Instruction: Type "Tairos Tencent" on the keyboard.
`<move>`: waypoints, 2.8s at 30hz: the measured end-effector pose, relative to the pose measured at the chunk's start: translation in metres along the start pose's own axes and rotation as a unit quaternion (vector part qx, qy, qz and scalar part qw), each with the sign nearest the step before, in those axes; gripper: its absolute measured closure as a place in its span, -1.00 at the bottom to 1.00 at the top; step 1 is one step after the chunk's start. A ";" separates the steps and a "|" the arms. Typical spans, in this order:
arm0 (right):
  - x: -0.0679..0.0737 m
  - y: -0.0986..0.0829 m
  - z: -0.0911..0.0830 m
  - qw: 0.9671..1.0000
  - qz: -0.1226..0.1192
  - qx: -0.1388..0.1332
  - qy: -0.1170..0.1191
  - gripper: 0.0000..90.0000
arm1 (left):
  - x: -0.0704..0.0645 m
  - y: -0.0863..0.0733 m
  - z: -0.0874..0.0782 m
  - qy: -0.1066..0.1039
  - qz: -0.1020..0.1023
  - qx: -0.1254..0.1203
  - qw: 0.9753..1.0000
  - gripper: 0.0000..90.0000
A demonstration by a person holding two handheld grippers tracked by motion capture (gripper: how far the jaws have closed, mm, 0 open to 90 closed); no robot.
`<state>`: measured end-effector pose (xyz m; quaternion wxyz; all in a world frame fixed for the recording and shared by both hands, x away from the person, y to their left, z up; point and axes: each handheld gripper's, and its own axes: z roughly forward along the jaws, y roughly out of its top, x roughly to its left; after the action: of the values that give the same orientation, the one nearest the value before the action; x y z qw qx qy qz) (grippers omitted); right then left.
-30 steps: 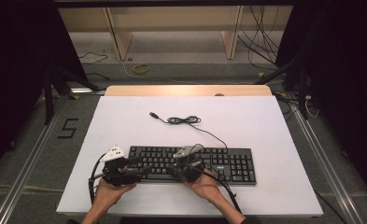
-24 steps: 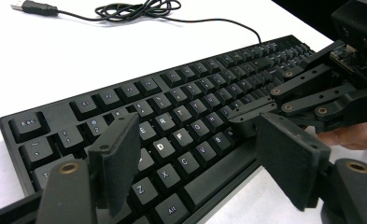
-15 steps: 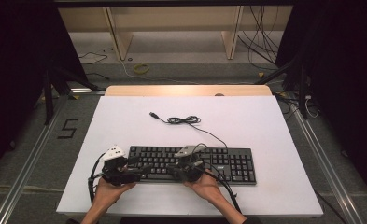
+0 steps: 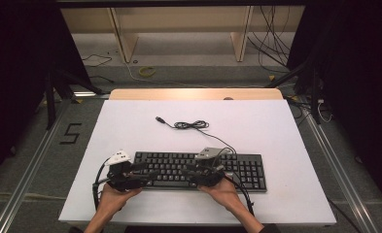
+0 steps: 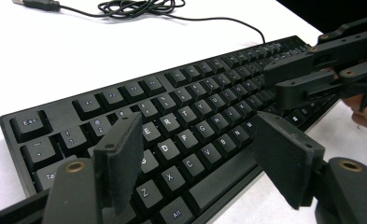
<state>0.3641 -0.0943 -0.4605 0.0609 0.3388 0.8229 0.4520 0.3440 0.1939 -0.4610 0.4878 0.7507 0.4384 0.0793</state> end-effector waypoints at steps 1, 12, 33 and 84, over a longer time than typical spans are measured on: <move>-0.001 0.000 -0.002 1.000 0.000 -0.003 0.001 0.46 | 0.001 0.001 0.000 0.000 0.002 0.002 1.000 -0.25; -0.004 -0.003 -0.016 1.000 0.003 -0.017 -0.005 0.01 | -0.001 0.009 0.009 0.005 0.012 0.018 1.000 0.00; -0.011 -0.014 -0.040 0.999 0.005 -0.038 -0.016 -0.20 | 0.000 0.021 0.031 0.009 0.034 0.062 0.997 0.72; -0.008 -0.023 -0.050 0.999 0.005 -0.042 -0.017 -0.26 | -0.006 0.024 0.073 0.017 0.065 0.114 0.991 0.99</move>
<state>0.3383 -0.1423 -0.4514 0.0869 0.3473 0.8003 0.4809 0.3945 0.1381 -0.4770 0.3851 0.8272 0.4027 0.0728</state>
